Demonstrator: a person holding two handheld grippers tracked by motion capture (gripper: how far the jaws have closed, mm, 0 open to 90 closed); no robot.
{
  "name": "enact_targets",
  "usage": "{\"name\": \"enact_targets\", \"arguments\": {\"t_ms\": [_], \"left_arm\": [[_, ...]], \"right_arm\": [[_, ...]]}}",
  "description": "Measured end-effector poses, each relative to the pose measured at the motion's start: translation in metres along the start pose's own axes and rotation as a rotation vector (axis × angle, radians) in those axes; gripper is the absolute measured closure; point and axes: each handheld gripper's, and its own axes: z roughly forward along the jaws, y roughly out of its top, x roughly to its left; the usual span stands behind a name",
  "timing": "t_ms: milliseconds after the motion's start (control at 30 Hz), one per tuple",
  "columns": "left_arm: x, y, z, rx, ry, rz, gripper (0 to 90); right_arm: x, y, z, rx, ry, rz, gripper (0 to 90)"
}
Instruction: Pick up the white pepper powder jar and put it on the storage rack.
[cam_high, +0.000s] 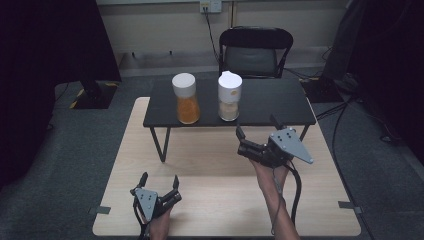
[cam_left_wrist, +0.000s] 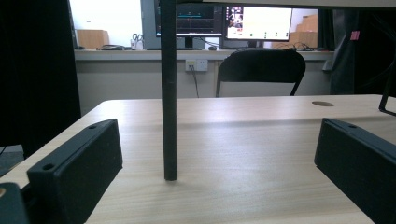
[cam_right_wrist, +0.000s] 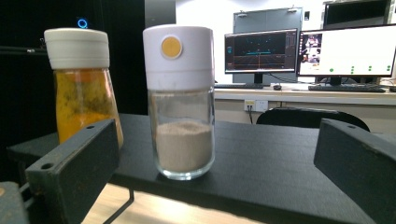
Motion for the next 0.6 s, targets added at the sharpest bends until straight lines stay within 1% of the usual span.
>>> {"name": "enact_targets", "arguments": {"t_ms": [167, 300, 600], "left_arm": [[0.000, 0.000, 0.000, 0.000, 0.000, 0.000, 0.3], [0.000, 0.000, 0.000, 0.000, 0.000, 0.000, 0.3], [0.000, 0.000, 0.000, 0.000, 0.000, 0.000, 0.3]], "right_arm": [[0.003, -0.007, -0.007, -0.004, -0.012, -0.016, 0.0], [0.005, -0.019, -0.017, -0.005, -0.024, -0.023, 0.0], [0.007, -0.036, -0.029, 0.004, -0.047, -0.011, 0.0]]}}
